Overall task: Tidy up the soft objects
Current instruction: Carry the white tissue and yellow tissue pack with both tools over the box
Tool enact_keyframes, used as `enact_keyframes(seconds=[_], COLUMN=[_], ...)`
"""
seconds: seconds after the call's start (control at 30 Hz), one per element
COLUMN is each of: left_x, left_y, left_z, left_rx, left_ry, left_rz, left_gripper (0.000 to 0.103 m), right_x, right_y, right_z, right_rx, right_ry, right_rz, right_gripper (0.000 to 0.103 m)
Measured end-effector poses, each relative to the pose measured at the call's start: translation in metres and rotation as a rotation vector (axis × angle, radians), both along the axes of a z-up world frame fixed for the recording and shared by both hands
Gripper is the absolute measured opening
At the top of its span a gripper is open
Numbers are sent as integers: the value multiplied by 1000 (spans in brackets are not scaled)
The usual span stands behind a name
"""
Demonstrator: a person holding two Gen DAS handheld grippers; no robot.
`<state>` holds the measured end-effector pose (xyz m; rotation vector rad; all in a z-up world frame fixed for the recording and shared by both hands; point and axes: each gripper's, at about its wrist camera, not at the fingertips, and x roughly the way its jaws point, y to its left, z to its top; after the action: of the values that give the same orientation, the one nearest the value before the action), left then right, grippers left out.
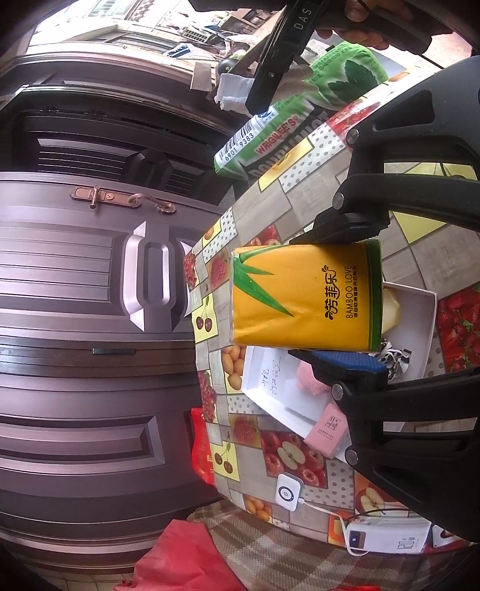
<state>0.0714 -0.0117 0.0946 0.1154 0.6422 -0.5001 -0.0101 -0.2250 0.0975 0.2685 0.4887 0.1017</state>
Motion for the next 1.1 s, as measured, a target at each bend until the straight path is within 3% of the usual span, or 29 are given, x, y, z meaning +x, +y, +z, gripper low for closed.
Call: enact_keyframes(seconds=[0.57,1.1], left_x=[5,29], left_y=[5,37], left_z=[-4,-8], left_rx=[-8,-26], left_ry=[10,28], left_rz=[24,113], left_gripper=[48,48], right_x=[10,54], right_y=[7,46], right_z=[1,8], right_rx=[-8,-90], right_ry=[10,41], right_rz=[31,126], right_gripper=[38,38])
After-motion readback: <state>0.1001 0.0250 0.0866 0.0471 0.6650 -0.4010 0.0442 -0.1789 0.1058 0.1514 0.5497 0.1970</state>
